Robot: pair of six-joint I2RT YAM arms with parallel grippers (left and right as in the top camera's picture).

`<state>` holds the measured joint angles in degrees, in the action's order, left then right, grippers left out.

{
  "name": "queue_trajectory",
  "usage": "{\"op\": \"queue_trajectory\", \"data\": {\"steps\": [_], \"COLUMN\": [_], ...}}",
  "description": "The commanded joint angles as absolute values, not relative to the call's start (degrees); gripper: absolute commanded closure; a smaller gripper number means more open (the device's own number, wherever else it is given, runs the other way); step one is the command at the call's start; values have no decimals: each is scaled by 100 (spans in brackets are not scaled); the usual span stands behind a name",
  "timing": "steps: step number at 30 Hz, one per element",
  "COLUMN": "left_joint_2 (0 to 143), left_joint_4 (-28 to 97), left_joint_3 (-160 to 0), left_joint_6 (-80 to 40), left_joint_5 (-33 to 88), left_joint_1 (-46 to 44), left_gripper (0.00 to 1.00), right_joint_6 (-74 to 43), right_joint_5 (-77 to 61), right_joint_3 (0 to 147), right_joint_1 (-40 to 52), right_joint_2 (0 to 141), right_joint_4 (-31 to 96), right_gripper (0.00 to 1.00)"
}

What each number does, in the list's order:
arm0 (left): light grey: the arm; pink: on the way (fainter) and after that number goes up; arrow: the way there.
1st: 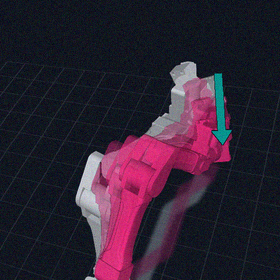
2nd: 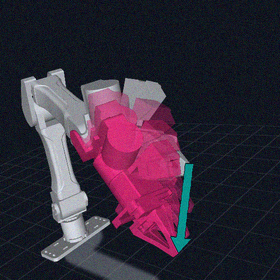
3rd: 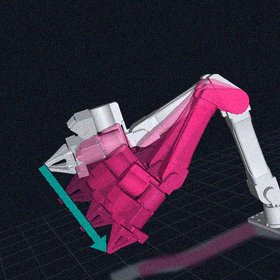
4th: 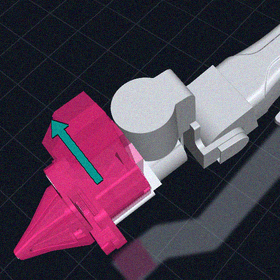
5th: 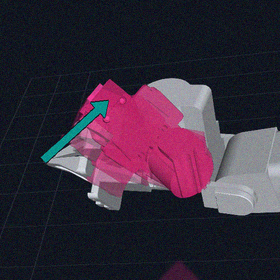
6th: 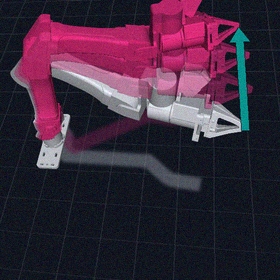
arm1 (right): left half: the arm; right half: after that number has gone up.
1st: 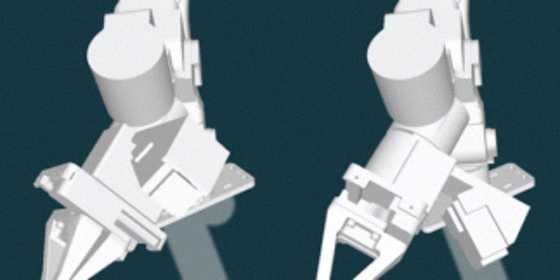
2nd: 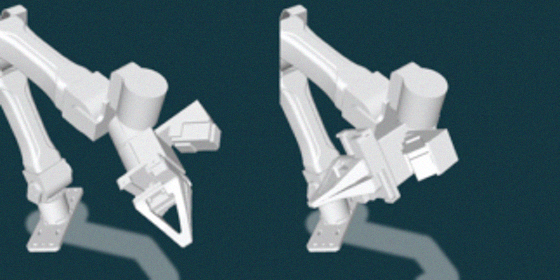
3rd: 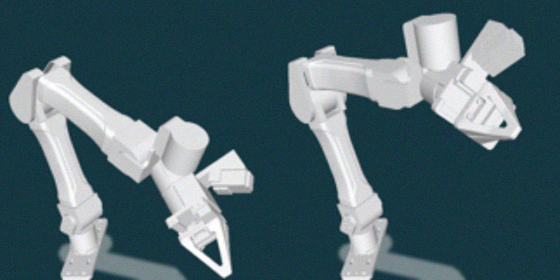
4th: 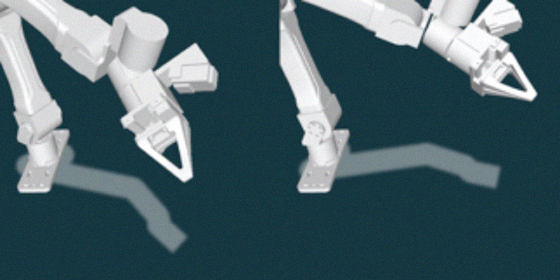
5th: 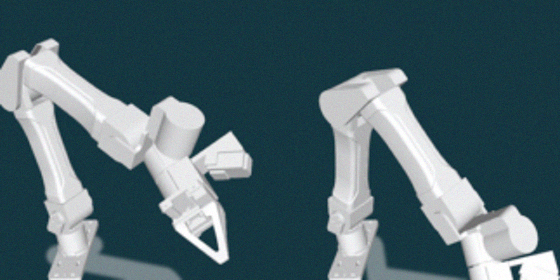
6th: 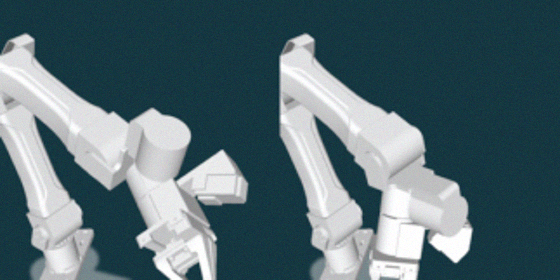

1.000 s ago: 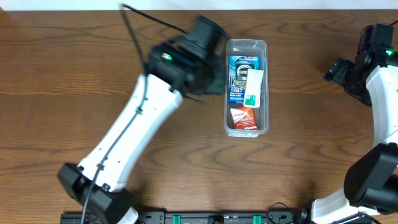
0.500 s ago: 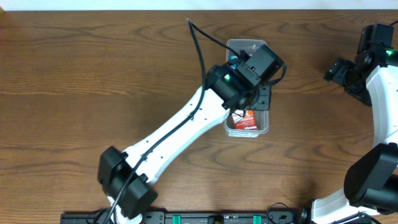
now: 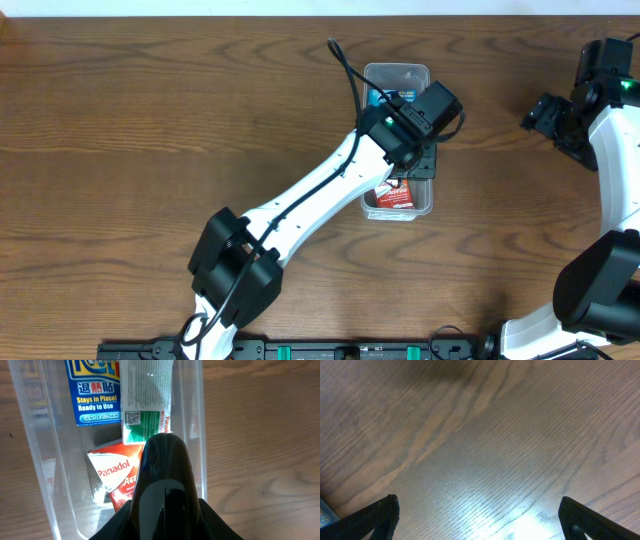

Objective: Pack container
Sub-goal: 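Lift the bottle and carry it over the container, then lower the bottle into the container beside the red packet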

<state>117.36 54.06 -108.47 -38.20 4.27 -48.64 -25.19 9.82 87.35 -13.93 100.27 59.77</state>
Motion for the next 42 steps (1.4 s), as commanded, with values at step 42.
{"op": "queue_trajectory", "data": {"steps": [42], "left_joint_2": [12593], "left_joint_4": [5680], "left_joint_3": [-10884], "left_joint_6": [-3935], "left_joint_5": [777], "left_joint_1": [-5006], "left_gripper": [66], "right_joint_6": [-2523], "right_joint_5": [1002], "right_joint_3": [8739], "right_joint_1": [-1420], "right_joint_2": [10044], "right_joint_4": [5979], "right_gripper": [1]}}
